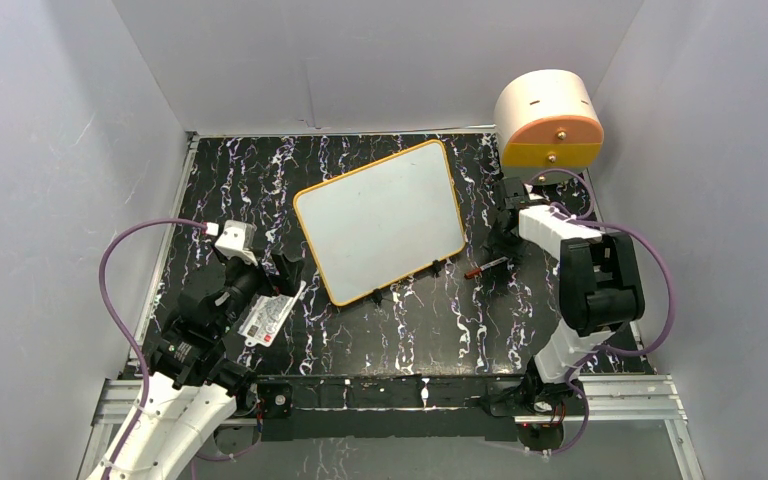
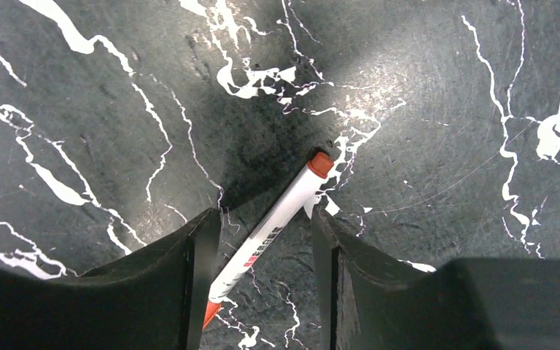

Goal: Write a sentence on the whiteboard
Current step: Open the whiteboard marker at the center of the board.

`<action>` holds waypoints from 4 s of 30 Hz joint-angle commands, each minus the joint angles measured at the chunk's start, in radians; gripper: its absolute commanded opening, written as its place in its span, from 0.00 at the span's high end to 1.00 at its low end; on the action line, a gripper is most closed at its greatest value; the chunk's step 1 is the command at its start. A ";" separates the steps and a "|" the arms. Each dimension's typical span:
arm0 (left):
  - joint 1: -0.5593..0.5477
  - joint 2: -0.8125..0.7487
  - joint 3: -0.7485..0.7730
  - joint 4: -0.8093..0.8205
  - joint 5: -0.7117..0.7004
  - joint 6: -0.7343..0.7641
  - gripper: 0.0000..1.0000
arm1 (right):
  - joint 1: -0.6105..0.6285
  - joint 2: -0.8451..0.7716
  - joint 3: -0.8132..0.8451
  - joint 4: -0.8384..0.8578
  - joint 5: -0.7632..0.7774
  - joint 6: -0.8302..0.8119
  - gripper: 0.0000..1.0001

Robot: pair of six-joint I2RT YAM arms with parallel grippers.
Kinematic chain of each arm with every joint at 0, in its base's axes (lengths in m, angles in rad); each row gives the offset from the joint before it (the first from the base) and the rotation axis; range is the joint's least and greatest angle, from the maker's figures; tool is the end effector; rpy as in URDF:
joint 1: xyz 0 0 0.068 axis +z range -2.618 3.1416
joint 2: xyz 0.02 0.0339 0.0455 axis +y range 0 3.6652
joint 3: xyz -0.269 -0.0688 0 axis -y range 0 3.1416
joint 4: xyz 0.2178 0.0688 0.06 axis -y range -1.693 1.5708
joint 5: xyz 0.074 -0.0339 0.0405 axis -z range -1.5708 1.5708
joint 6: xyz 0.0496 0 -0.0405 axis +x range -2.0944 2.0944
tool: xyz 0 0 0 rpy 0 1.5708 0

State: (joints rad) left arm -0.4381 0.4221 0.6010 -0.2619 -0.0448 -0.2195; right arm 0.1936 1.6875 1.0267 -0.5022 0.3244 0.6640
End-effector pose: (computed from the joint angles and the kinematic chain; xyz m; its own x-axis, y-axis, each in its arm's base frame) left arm 0.0927 -0.0410 0.3113 -0.1568 -0.1668 -0.9735 0.3578 0.9091 -0.2134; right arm 0.3054 0.0438 0.1833 -0.7454 0.4491 -0.4926 0.5092 0.8605 0.0140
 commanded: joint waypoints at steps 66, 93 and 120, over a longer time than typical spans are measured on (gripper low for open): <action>-0.491 0.850 0.338 0.418 -0.017 -0.344 0.18 | 0.173 -0.814 -0.379 0.612 -0.396 0.230 1.00; -0.642 1.174 0.511 0.526 -0.201 -0.070 0.60 | 0.197 -0.830 -0.383 0.571 -0.357 0.329 1.00; -0.620 0.864 0.382 0.189 -0.080 0.350 1.00 | 0.184 -0.804 -0.148 0.194 -0.747 -0.130 0.31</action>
State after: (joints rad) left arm -1.0737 1.3697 0.9924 0.0566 -0.1722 0.0231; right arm 0.3862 0.8803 0.8143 -0.2489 -0.2787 0.6277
